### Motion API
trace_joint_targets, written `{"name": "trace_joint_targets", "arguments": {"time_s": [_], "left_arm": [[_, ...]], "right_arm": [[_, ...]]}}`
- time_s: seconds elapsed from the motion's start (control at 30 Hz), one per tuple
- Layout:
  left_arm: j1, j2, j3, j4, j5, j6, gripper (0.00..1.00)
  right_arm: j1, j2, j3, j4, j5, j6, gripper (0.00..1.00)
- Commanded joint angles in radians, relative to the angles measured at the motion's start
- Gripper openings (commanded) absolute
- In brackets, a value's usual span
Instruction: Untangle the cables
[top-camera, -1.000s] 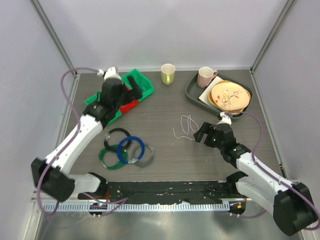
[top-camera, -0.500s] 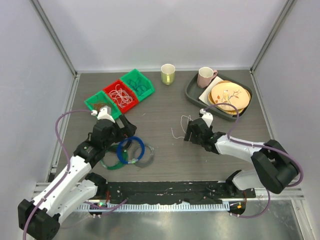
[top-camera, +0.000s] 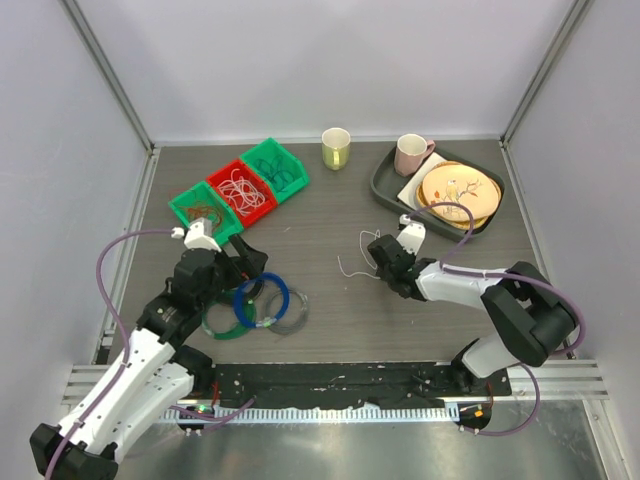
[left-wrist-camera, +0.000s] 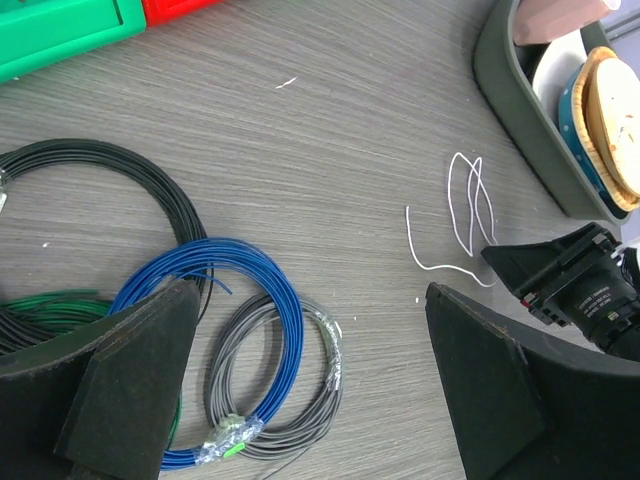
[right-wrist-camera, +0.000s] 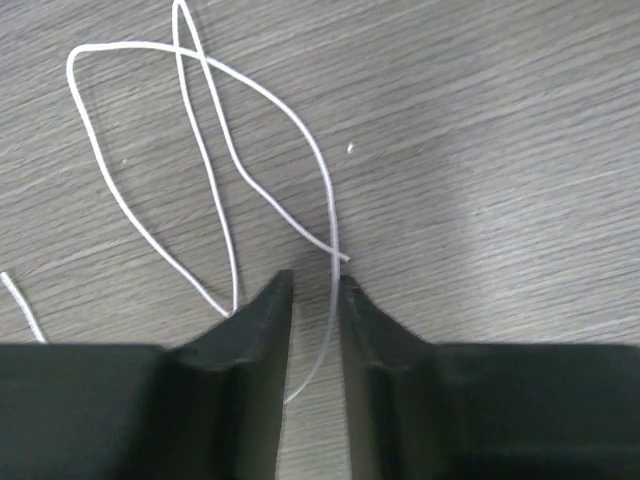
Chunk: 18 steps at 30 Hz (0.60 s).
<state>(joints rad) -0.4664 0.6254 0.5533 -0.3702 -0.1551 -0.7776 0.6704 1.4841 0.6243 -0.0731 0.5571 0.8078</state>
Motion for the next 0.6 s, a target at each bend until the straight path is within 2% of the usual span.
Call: {"name": "trace_joint_targets", "arguments": {"time_s": [0.0, 0.1, 0.23, 0.4, 0.53, 0.57], "left_arm": [[-0.002, -0.003, -0.009, 0.028, 0.000, 0.015, 1.00], [-0.002, 0.010, -0.009, 0.053, 0.069, 0.034, 1.00], [-0.001, 0.046, -0.027, 0.137, 0.190, 0.054, 1.00], [-0.001, 0.091, -0.036, 0.195, 0.281, 0.075, 1.00], [0.000, 0.109, -0.047, 0.284, 0.402, 0.095, 1.00], [-0.001, 0.109, -0.059, 0.312, 0.454, 0.097, 1.00]], "right_arm": [[0.008, 0.021, 0.029, 0.005, 0.096, 0.027, 0.22], [0.012, 0.002, 0.023, 0.067, 0.096, -0.068, 0.11], [0.023, -0.053, 0.032, 0.143, 0.066, -0.202, 0.01], [0.087, -0.197, -0.001, 0.254, 0.006, -0.463, 0.01], [0.124, -0.318, -0.049, 0.337, -0.156, -0.648, 0.01], [0.127, -0.344, -0.063, 0.337, -0.239, -0.676, 0.01]]}}
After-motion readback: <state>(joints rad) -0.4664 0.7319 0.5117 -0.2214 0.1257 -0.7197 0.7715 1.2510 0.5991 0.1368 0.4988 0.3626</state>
